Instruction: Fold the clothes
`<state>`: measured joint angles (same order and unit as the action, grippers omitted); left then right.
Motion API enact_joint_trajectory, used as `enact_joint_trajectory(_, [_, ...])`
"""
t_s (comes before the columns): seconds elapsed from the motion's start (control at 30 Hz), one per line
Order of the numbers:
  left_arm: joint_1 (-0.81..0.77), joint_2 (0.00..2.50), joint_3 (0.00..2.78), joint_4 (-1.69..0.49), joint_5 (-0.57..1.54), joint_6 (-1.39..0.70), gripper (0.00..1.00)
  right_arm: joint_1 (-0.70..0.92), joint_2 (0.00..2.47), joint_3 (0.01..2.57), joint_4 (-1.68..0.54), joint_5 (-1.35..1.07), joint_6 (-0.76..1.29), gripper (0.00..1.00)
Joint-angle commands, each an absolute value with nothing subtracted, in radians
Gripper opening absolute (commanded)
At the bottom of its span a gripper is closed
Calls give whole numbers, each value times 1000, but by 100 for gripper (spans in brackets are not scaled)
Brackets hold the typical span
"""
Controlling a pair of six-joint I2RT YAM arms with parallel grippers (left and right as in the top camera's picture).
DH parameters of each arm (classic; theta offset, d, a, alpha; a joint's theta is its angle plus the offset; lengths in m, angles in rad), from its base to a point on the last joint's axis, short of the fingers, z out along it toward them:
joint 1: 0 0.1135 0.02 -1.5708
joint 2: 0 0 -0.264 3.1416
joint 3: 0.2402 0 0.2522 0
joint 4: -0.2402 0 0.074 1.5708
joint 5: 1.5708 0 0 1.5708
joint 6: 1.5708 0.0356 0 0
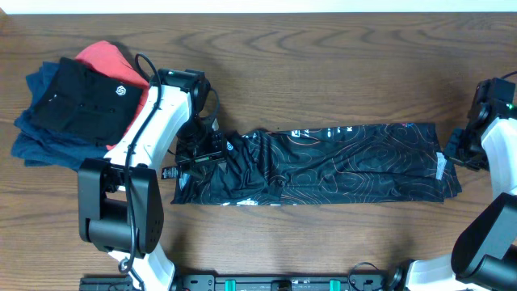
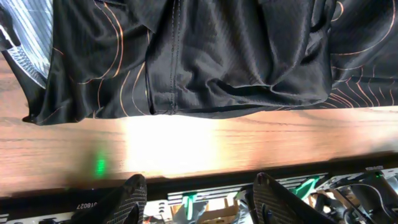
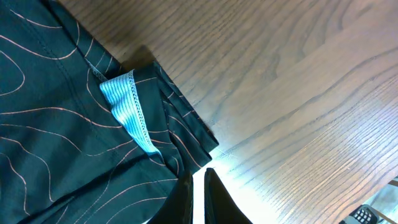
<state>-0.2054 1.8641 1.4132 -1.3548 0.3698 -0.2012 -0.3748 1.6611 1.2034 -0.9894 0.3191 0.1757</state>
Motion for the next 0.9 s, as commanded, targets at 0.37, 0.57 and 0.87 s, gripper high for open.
enact_joint_trajectory(0.37, [-202,1860,1408,-1056,319,-202,68,-381,1643,1209,-988,168,186,10])
enact_joint_trajectory(0.57, [-211,1908,1408,-1050,312,-203,63,-381,1643,1208,-987,168,186,10])
enact_joint_trajectory(0.87, [-222,1982,1408,-978,313,-203,49,-381,1643,1208,-988,168,186,10])
